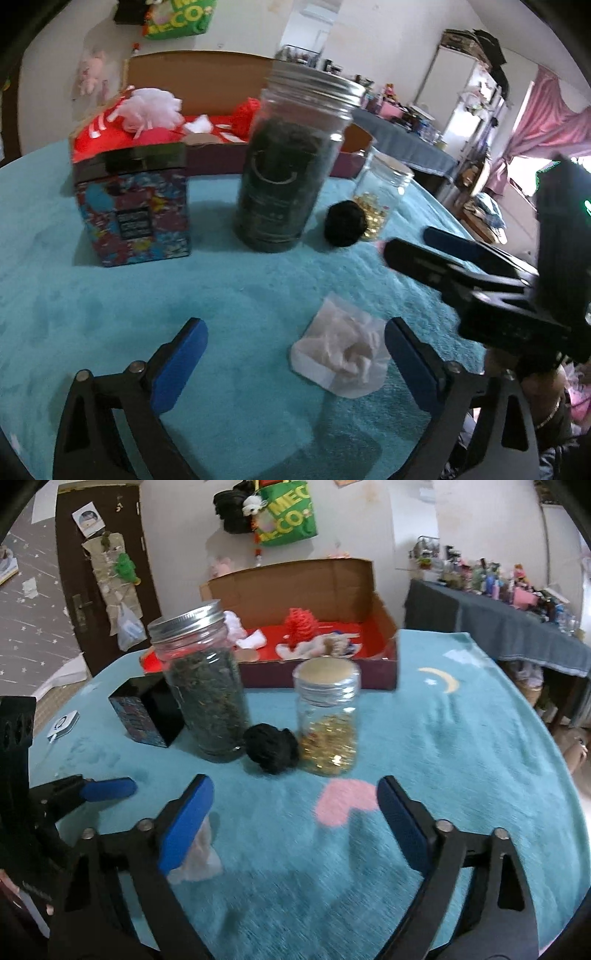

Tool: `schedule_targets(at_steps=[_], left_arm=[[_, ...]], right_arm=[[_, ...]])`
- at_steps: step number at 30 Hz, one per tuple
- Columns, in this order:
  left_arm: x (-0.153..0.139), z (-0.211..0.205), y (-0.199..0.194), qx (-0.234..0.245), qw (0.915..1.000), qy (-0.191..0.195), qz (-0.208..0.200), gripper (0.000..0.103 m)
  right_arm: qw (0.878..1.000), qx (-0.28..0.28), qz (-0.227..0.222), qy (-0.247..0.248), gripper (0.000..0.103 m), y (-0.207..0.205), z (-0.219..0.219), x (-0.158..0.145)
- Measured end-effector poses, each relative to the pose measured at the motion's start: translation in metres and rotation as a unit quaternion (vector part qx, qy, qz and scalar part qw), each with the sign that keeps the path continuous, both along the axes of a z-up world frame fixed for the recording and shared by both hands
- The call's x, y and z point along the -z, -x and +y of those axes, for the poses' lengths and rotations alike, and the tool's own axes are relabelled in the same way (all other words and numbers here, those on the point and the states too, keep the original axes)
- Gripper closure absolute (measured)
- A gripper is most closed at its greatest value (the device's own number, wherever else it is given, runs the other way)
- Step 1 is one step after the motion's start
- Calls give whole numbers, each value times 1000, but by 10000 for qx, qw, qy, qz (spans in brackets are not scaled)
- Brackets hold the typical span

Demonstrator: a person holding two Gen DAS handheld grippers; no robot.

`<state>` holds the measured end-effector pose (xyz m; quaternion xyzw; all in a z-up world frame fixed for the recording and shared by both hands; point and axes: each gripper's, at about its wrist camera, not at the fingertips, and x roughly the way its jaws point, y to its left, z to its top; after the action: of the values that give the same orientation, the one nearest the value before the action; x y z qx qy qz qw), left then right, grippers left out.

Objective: Organize soft objects
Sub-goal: 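Grasp the white tissue with the left gripper while the right grasps the black scrunchie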

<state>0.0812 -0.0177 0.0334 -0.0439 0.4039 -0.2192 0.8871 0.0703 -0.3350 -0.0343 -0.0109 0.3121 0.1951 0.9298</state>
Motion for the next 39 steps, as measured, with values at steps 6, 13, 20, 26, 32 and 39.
schedule_targets(at_steps=[6, 13, 20, 26, 32, 39], left_arm=[[0, -10, -3, 423, 9990, -115, 11, 25], [0, -14, -9, 802, 9967, 20, 126, 49], [2, -17, -10, 1104, 9937, 13, 181, 88], [-3, -9, -10, 974, 9951, 68, 163, 94], [-15, 7, -13, 572, 9982, -150, -90, 94], [-5, 21, -21, 92, 9991, -406, -92, 93]], right_arm=[[9989, -226, 327, -264, 35, -17, 11, 4], [9976, -346, 486, -364, 46, -29, 19, 5], [9978, -345, 537, -198, 71, -32, 29, 8], [9988, -307, 380, 3, 96, -24, 31, 7], [9985, -464, 278, 22, 98, -8, 29, 3], [9974, -634, 332, 10, 98, 16, 23, 4]])
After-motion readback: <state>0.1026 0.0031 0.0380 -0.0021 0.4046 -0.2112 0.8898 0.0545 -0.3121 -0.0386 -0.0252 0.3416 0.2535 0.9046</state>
